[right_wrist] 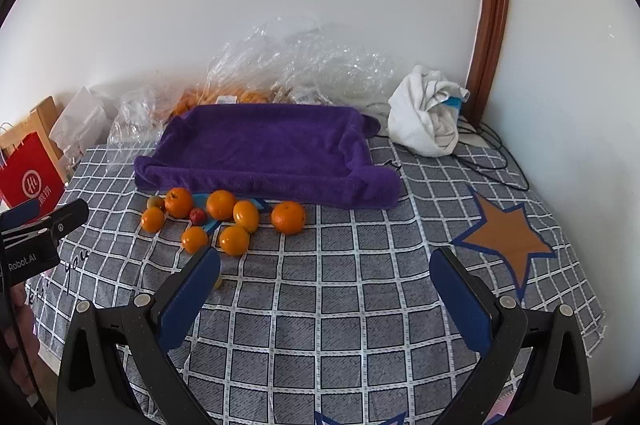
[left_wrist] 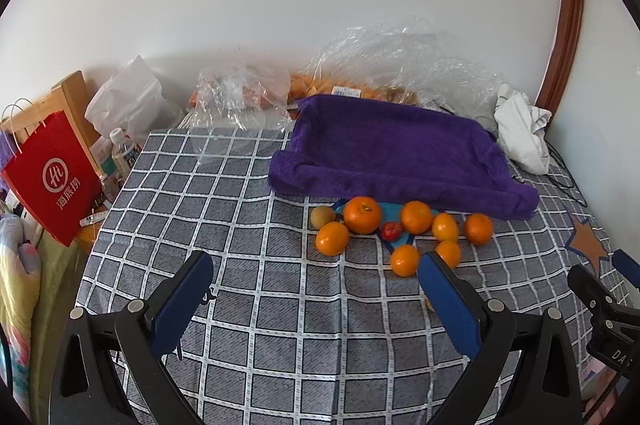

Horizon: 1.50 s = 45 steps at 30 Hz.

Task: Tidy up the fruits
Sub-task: 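Grasp a large orange with the right tool while the left tool grasps a smaller orange, then lift both held oranges and carry them over the purple towel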

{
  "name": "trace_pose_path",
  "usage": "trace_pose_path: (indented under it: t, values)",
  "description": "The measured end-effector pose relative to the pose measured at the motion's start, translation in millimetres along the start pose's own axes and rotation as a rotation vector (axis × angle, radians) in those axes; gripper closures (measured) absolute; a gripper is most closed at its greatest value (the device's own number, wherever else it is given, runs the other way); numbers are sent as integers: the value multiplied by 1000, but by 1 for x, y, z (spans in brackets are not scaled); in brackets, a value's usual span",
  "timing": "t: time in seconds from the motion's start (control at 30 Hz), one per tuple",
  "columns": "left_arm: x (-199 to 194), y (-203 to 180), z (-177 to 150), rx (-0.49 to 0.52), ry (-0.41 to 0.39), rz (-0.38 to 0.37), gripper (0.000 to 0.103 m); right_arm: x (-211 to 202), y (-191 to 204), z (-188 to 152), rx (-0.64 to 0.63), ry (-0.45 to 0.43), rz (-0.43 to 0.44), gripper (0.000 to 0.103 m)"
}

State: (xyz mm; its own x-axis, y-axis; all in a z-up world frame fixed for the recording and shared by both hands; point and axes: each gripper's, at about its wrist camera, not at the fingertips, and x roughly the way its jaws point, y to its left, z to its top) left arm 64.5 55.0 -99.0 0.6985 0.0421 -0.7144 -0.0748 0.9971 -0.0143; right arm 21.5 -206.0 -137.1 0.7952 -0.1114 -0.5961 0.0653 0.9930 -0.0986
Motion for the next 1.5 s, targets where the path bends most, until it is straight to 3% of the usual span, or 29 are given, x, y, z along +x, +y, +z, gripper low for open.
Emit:
trace_pose_path:
  t: [0.2,0.33,0.43,0.53,0.63,0.9,1.07,1.4,1.5]
  values:
    - [39,13,-11,6,41,35,2,51,-3,-12,4,7,28,1]
    - [64,16,-18,50,88,19,7,85,-14,-11,76,85,137,3]
    - [80,23,-21,37,104,3,7,109,-13,-6,69,132,145,14]
    - [92,32,-24,-11,124,-40,10,125,-5,-1,22,123,116,23]
    - [98,34,-26,-32,122,-91,13,138,6,2,-20,122,152,35]
    - [111,27,-23,-46,130,-129,14,164,16,13,12,124,171,45]
    - [119,16,-15,-36,127,-153,32,167,18,15,8,125,182,62]
    - [127,-6,-10,30,137,-139,72,150,0,4,-3,117,158,62]
    - [127,-10,-8,41,136,-127,72,145,-7,0,5,117,161,62]
